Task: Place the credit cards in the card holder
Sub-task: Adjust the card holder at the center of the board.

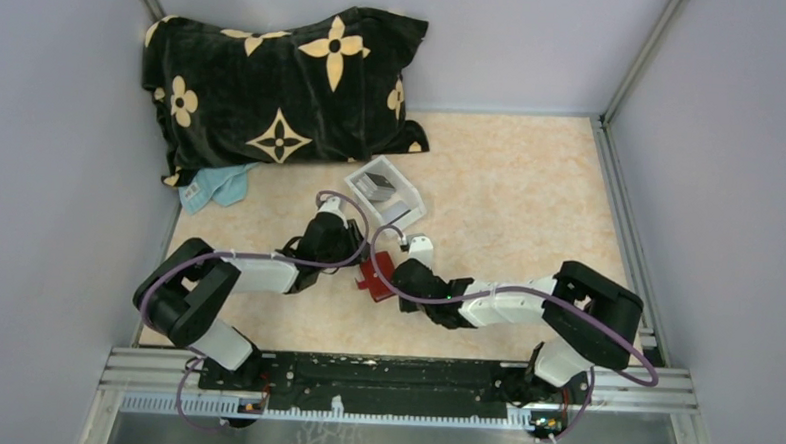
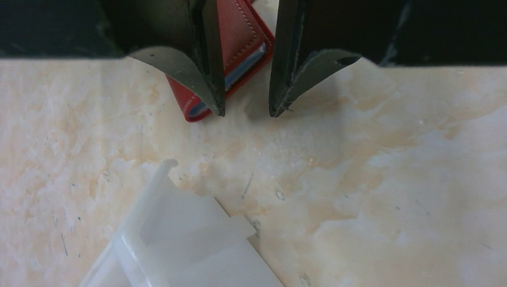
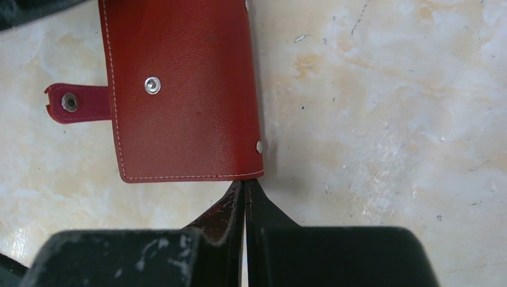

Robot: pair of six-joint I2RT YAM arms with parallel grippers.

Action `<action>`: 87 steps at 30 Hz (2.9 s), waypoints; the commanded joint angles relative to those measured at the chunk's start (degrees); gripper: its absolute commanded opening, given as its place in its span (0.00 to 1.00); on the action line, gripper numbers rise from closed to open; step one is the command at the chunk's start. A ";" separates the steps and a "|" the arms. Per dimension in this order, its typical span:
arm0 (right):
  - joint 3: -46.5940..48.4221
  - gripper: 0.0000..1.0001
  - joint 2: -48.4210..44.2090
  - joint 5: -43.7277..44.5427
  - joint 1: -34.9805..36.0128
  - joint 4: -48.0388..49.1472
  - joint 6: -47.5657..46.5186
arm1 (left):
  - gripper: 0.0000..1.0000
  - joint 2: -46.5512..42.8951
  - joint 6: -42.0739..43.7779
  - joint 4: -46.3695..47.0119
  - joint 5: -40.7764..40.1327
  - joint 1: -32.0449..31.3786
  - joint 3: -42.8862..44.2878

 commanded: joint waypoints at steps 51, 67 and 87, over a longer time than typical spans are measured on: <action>17.81 0.00 15.49 -13.09 -24.63 2.89 -15.20 | 0.42 3.69 -13.84 -7.66 -6.34 -23.82 -2.17; 21.48 0.00 12.45 -8.29 -26.06 -1.93 -18.94 | 0.47 8.77 -13.42 -8.56 -6.51 -27.83 5.16; 12.16 0.92 -11.77 4.76 -26.50 -4.56 -18.08 | 0.59 -15.99 -9.89 -23.71 -22.09 -33.29 5.46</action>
